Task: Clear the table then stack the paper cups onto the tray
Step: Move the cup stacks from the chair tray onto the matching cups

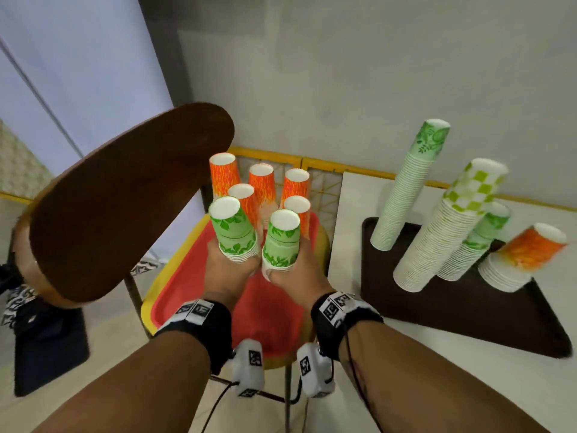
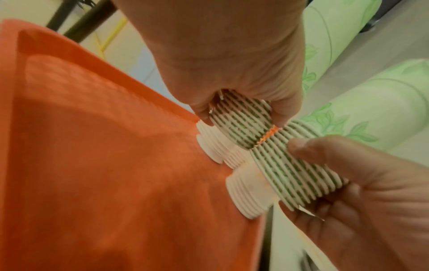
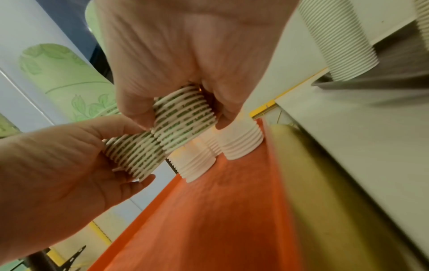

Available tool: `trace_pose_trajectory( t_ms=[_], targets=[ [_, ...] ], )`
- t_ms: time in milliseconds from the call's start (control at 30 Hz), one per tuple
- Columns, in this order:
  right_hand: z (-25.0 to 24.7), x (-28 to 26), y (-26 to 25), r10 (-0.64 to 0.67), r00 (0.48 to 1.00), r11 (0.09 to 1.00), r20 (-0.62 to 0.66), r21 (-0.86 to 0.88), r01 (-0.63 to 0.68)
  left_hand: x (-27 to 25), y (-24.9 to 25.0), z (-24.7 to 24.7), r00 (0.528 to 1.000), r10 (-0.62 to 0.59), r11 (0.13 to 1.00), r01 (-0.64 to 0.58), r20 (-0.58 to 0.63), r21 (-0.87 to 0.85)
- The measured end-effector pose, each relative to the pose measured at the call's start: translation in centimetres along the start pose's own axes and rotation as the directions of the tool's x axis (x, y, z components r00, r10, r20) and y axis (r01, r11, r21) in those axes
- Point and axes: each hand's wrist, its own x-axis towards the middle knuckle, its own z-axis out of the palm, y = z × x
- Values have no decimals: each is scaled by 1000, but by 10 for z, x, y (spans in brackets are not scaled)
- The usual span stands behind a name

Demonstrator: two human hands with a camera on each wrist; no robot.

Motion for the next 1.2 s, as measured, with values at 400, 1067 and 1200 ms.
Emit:
trace_pose_trajectory(
  t_ms=[400, 1067, 1200],
  targets=[
    [-271, -124, 64, -43, 975, 998, -220, 35, 52, -166, 104, 218, 911, 301, 951, -264, 282, -162],
    [-382, 28, 94, -27, 935, 996, -354, -87, -5, -176, 186, 284, 899, 414, 910, -409, 143, -64],
    [-367, 25, 130, 109, 955, 986, -275, -91, -138, -174, 195, 275, 869, 459, 888, -455, 185, -68]
  ],
)
